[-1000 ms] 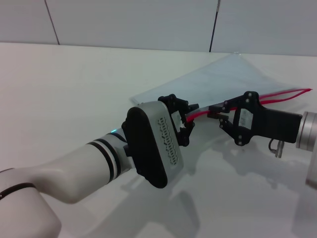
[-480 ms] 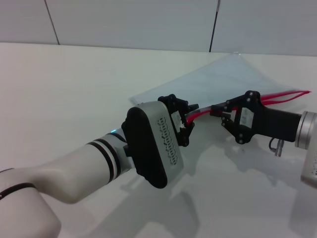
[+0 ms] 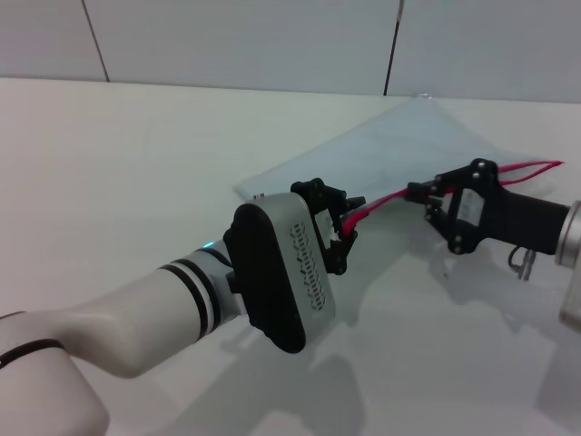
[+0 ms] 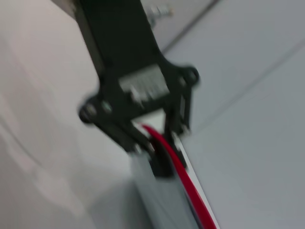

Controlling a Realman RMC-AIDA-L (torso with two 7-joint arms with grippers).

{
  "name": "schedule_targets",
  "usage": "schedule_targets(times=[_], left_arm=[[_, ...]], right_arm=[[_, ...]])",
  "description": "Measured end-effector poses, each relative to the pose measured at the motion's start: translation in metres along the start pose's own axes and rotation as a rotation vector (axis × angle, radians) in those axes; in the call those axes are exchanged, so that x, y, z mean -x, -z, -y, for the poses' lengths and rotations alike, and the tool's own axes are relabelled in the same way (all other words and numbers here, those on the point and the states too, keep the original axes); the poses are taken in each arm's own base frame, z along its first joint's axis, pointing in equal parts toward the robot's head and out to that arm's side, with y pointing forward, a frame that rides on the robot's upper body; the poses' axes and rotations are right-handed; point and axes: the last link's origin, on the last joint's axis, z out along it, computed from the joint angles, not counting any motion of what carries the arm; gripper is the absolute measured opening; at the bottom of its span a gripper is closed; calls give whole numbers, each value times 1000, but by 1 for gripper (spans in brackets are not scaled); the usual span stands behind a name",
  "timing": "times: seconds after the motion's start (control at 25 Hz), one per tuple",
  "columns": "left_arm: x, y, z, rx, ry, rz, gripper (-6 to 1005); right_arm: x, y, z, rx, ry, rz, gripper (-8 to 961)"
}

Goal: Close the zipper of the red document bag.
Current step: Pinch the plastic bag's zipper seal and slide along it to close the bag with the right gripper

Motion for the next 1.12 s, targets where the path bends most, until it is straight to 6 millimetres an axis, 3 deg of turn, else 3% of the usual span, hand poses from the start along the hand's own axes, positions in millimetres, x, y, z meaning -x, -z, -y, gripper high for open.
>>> schedule_targets(times=[0.76,1.12], left_arm=[[-7,6,-8,28,-31,-36,110],[-6,8,-6,-20,-25,-77,114]], right_arm=[[-63,43,24,-257,-124,-377,23],[-88,62,35,-386,-216,-542,77]])
